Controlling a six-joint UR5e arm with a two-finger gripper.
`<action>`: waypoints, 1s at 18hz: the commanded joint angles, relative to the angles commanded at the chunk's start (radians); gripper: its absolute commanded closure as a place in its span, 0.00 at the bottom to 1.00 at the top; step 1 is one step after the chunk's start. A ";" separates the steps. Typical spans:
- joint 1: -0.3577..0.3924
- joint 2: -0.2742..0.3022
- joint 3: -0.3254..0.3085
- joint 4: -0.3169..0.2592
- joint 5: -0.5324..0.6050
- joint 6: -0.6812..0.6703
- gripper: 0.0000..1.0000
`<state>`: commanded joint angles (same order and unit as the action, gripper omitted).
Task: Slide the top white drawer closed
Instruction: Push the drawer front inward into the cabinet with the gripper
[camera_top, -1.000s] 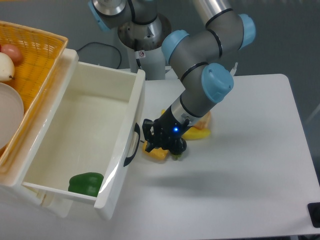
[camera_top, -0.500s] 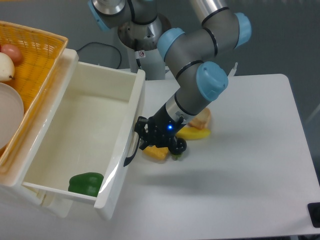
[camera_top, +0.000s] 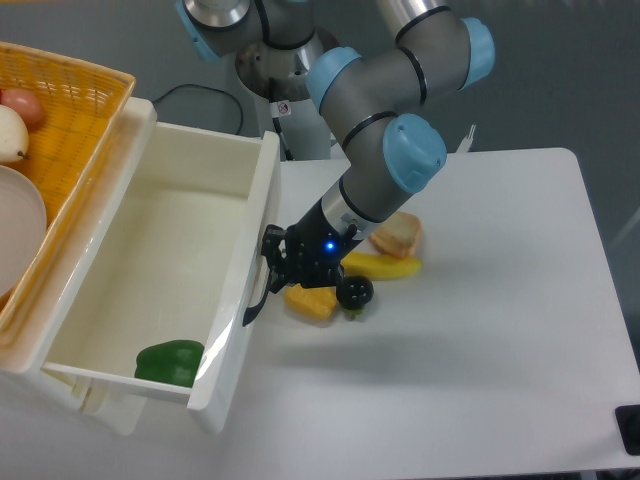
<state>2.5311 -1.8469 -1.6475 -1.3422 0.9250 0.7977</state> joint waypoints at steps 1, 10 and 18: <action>0.000 0.002 -0.003 0.000 -0.002 0.000 0.88; -0.012 0.014 -0.009 0.000 -0.018 -0.002 0.88; -0.028 0.021 -0.015 0.000 -0.025 -0.003 0.88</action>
<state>2.5035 -1.8255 -1.6628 -1.3422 0.9005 0.7946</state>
